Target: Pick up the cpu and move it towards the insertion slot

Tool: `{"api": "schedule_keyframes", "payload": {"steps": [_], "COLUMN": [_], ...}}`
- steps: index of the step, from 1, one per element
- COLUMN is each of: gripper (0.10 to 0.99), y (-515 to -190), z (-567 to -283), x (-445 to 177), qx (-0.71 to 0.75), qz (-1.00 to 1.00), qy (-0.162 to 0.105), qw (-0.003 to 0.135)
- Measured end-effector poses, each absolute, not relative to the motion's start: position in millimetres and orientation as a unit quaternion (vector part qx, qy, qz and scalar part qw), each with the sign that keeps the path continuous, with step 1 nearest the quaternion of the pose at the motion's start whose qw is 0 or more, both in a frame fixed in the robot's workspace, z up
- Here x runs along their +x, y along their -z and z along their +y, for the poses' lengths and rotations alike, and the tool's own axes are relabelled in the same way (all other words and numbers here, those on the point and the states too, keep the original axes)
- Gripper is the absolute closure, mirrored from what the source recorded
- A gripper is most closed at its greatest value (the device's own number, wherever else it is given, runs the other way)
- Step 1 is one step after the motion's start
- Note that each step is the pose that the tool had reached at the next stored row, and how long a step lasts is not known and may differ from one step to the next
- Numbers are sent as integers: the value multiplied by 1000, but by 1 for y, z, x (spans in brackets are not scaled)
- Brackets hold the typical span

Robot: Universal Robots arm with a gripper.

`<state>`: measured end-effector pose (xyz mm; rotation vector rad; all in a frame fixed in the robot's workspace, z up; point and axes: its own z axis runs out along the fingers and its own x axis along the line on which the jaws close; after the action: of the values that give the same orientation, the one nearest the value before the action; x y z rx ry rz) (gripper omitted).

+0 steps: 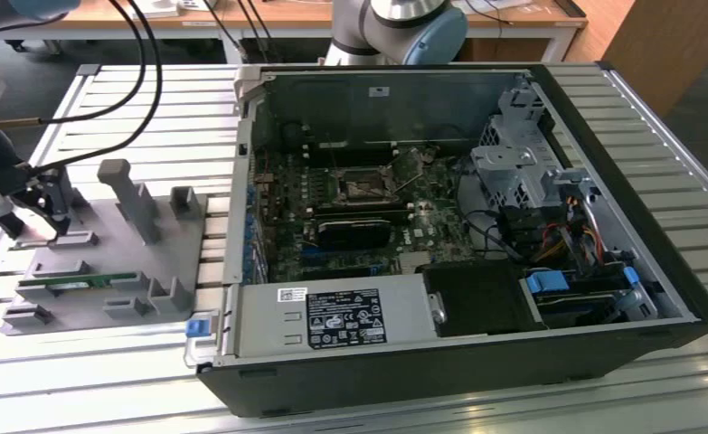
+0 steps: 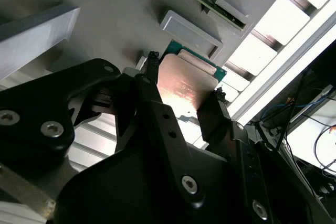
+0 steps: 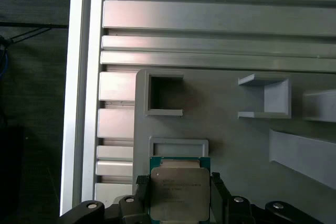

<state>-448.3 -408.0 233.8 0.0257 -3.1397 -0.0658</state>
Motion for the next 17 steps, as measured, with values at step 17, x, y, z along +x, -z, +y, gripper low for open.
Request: {"api": "schedule_keyframes", "payload": {"steps": [17], "gripper": [545], "y": [-239], "z": [-408], "x": [-448], "qx": [8], "qz": [-1000], "qy": [21], "qw": [1]}}
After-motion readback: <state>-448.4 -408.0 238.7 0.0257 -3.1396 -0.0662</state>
